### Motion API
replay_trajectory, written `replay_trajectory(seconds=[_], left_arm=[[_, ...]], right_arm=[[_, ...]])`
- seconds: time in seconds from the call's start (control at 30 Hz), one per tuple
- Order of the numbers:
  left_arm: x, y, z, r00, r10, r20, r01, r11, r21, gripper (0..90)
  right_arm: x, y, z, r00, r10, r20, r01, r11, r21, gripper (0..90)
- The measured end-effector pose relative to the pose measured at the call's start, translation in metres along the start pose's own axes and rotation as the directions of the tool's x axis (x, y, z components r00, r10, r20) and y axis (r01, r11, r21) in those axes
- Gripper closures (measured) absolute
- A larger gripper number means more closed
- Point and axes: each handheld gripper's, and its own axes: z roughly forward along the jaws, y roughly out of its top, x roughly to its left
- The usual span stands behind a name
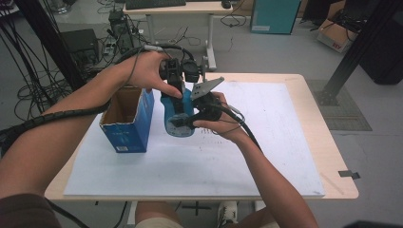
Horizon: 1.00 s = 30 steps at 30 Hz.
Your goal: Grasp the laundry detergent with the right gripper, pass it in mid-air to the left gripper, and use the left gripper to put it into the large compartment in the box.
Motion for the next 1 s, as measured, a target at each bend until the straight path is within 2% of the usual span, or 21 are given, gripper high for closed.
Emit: replay_trajectory(seconds=[0.1, 0.13, 0.17, 0.3, 0.33, 0.37, 0.43, 0.57, 0.73, 0.77, 0.8, 0.83, 1.0], left_arm=[[0.0012, -0.0004, -0.0001, 1.0000, 0.006, 0.000, -0.006, 1.0000, 0.003, 35.3], [0.0009, -0.0003, -0.0002, 0.9999, -0.007, 0.011, 0.007, 1.0000, -0.002, 35.3], [0.0011, -0.0006, -0.0002, 1.0000, 0.005, 0.000, -0.005, 1.0000, 0.001, 35.3], [0.0011, -0.0005, -0.0004, 1.0000, 0.008, 0.000, -0.008, 1.0000, 0.006, 35.3], [0.0002, -0.0002, -0.0003, 1.0000, -0.004, 0.005, 0.004, 1.0000, 0.001, 35.3], [0.0011, -0.0005, -0.0005, 0.9999, 0.013, -0.003, -0.013, 0.9999, 0.009, 35.3], [0.0000, -0.0004, -0.0004, 1.0000, -0.004, 0.006, 0.004, 1.0000, 0.002, 35.3], [0.0004, -0.0012, -0.0004, 0.9999, 0.010, -0.005, -0.010, 0.9999, 0.007, 35.4], [-0.0008, -0.0018, -0.0006, 1.0000, -0.004, 0.001, 0.004, 1.0000, -0.002, 35.4], [-0.0009, -0.0019, -0.0006, 1.0000, -0.004, 0.001, 0.004, 1.0000, -0.002, 35.4], [-0.0010, -0.0020, -0.0005, 1.0000, -0.005, 0.002, 0.005, 1.0000, -0.002, 35.4], [-0.0007, -0.0023, -0.0006, 1.0000, 0.003, -0.001, -0.003, 1.0000, 0.001, 35.4], [-0.0010, -0.0027, -0.0012, 1.0000, -0.008, 0.003, 0.008, 1.0000, -0.004, 35.4]], right_arm=[[-0.0003, -0.0001, 0.0005, 1.0000, 0.000, -0.001, 0.000, 1.000, -0.002, 40.8], [-0.0004, -0.0001, 0.0004, 1.0000, 0.000, -0.003, 0.000, 1.000, -0.002, 40.8], [-0.0005, -0.0001, 0.0004, 1.0000, -0.002, -0.004, 0.002, 1.000, -0.004, 40.8], [-0.0005, -0.0002, 0.0003, 1.0000, -0.003, -0.002, 0.003, 1.000, -0.002, 40.8], [-0.0004, -0.0002, 0.0004, 1.0000, -0.003, -0.002, 0.003, 1.000, -0.004, 40.8], [-0.0003, -0.0002, 0.0004, 1.0000, -0.004, -0.004, 0.004, 1.000, -0.004, 40.7], [-0.0002, -0.0003, 0.0006, 1.0000, -0.005, -0.004, 0.005, 1.000, -0.006, 40.7], [0.0000, -0.0001, 0.0010, 1.0000, -0.009, 0.001, 0.009, 1.000, -0.007, 40.6], [0.0007, 0.0003, 0.0009, 0.9999, -0.010, 0.004, 0.010, 1.000, -0.005, 40.6], [-0.0018, 0.0007, 0.0021, 0.9989, -0.044, 0.016, 0.045, 0.999, -0.025, 40.6], [-0.0020, 0.0007, 0.0023, 0.9986, -0.051, 0.016, 0.051, 0.998, -0.028, 40.5], [0.0009, 0.0004, 0.0009, 0.9999, -0.014, 0.003, 0.014, 1.000, -0.003, 40.5], [0.0012, 0.0006, 0.0011, 1.0000, -0.007, 0.004, 0.007, 1.000, -0.007, 40.3]])
